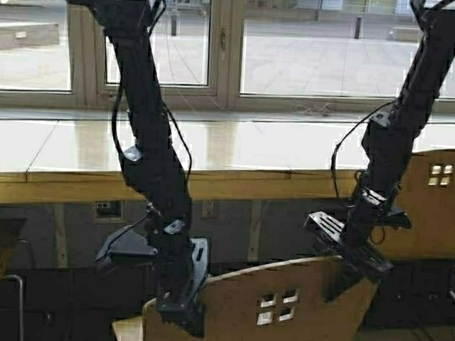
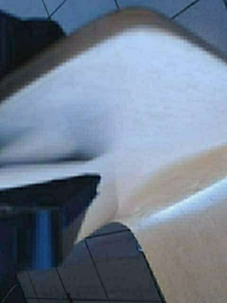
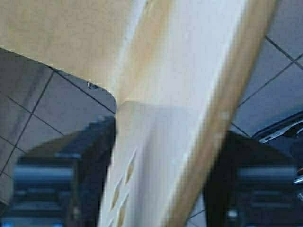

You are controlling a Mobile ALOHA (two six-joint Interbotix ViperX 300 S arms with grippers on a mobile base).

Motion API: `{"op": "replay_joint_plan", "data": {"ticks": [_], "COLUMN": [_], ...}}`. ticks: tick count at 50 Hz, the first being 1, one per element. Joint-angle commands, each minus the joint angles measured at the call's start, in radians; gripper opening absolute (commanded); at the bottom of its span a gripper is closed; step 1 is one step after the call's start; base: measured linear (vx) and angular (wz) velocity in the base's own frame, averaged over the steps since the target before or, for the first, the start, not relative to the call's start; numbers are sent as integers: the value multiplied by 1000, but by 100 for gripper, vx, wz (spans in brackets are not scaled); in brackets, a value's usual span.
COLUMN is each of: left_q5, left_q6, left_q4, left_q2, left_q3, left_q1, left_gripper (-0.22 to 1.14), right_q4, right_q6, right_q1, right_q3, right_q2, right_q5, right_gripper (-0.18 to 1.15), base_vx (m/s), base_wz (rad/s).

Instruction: Push the chairs under the table

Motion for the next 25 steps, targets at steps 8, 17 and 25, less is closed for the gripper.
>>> {"op": "replay_joint_plan", "data": {"ticks": [8,17,25], "left_q5": [-29,-69,-69], "left_q6": [-8,-18,-11], "left_q4": [-3,-6,-5], "left_q2": [-26,-32,-40], "left_q3": [-14,0,14], "left_q1": [14,37,91], "left_gripper": [-4,4,3], "right_q4": [-5,-5,-3], "right_q6": [-3,-12,-12], "right_q1": [3,15,46], "right_q3": [-34,-61,-97], "right_q2": [-14,-3,9], "right_q5": [20,25,43], "right_gripper": [-7,6,4], "base_vx": [4,3,6], "base_wz": [3,2,0]}}
